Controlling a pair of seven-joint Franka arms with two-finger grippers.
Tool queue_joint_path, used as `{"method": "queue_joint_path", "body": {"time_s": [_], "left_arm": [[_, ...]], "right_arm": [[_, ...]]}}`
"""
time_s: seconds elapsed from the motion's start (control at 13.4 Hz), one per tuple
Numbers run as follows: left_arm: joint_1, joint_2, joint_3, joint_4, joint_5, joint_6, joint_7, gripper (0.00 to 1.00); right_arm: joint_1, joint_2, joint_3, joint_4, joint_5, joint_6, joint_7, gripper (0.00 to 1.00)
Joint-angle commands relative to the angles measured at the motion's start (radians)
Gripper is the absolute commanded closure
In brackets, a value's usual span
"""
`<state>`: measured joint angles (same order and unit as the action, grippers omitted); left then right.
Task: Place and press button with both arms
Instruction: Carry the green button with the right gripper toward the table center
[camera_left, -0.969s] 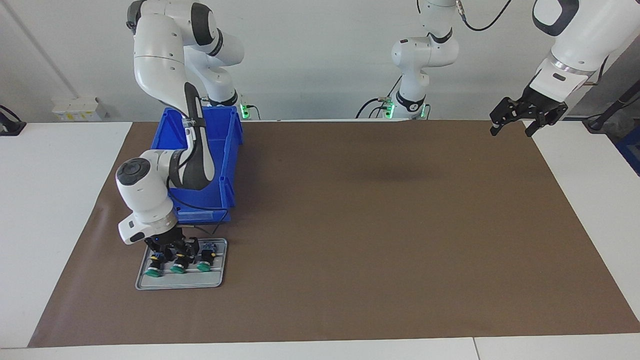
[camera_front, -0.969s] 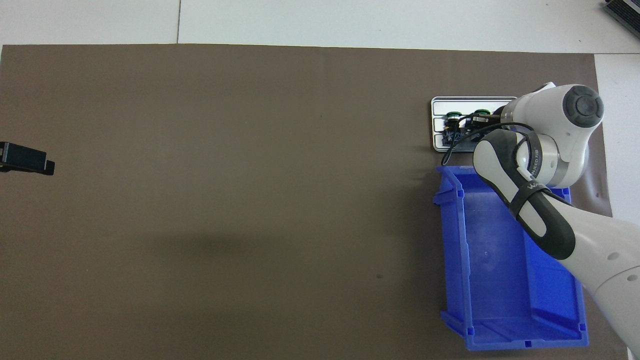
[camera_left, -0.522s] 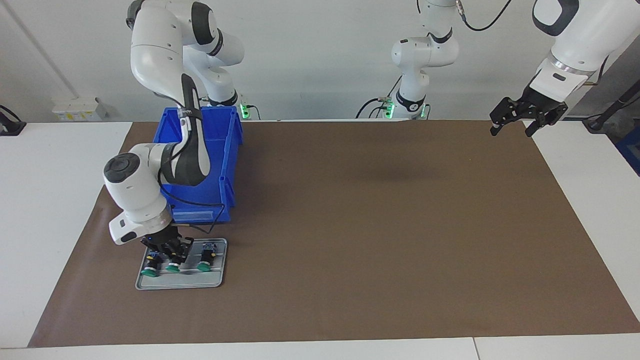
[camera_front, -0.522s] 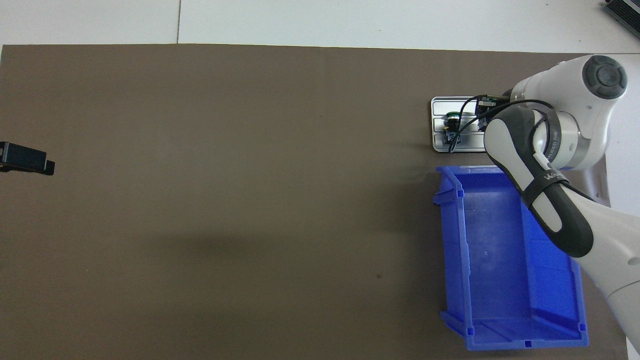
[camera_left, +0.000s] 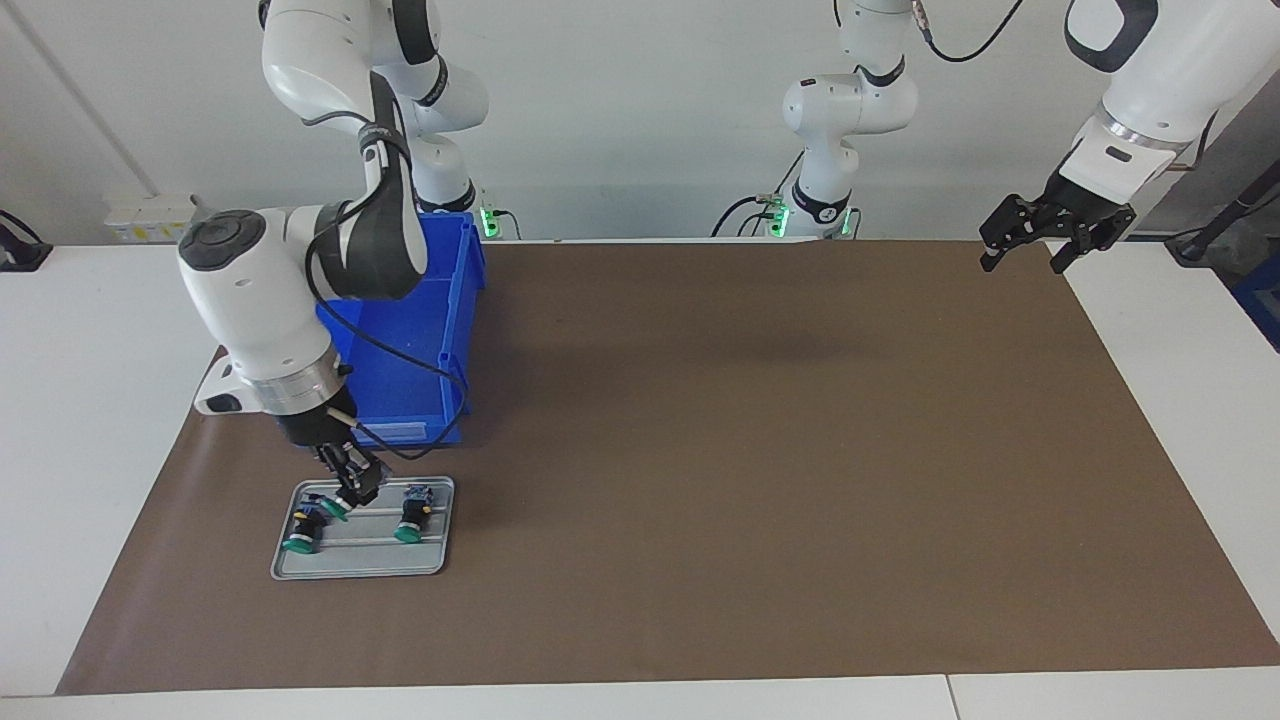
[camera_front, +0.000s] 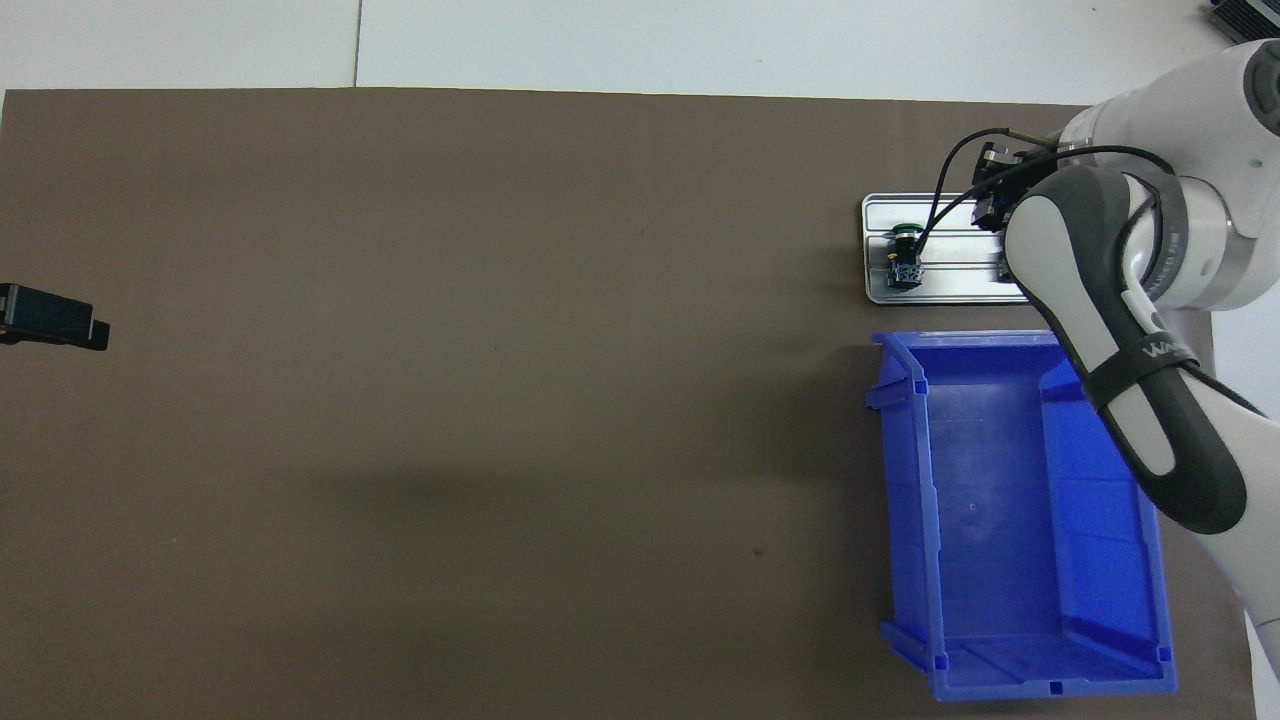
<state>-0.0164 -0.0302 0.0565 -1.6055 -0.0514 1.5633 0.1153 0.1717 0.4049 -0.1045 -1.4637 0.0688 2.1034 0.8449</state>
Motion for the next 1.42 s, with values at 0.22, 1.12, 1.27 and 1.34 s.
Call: {"method": "queue_joint_path", "body": {"time_s": [0.22, 1.12, 1.27, 1.34], "left_arm": [[0.006, -0.033, -0.003, -0.040, -0.002, 0.017, -0.006, 0.00], [0.006, -0.033, -0.003, -0.040, -0.002, 0.017, -0.006, 0.00], [0.006, -0.033, -0.003, -0.040, -0.002, 0.017, -0.006, 0.00], [0.006, -0.033, -0.003, -0.040, -0.002, 0.017, -0.006, 0.00]], "right_arm": [[0.201, -0.049, 0.003, -0.046, -0.119, -0.037, 0.627, 1.00], [0.603, 0.133, 0.005, -0.118, -0.325, 0.105, 1.575, 1.00], [0.615, 0.146, 0.005, -0.124, -0.323, 0.106, 1.622, 1.00], [0.621, 0.155, 0.006, -0.125, -0.323, 0.109, 1.648, 1.00]]}}
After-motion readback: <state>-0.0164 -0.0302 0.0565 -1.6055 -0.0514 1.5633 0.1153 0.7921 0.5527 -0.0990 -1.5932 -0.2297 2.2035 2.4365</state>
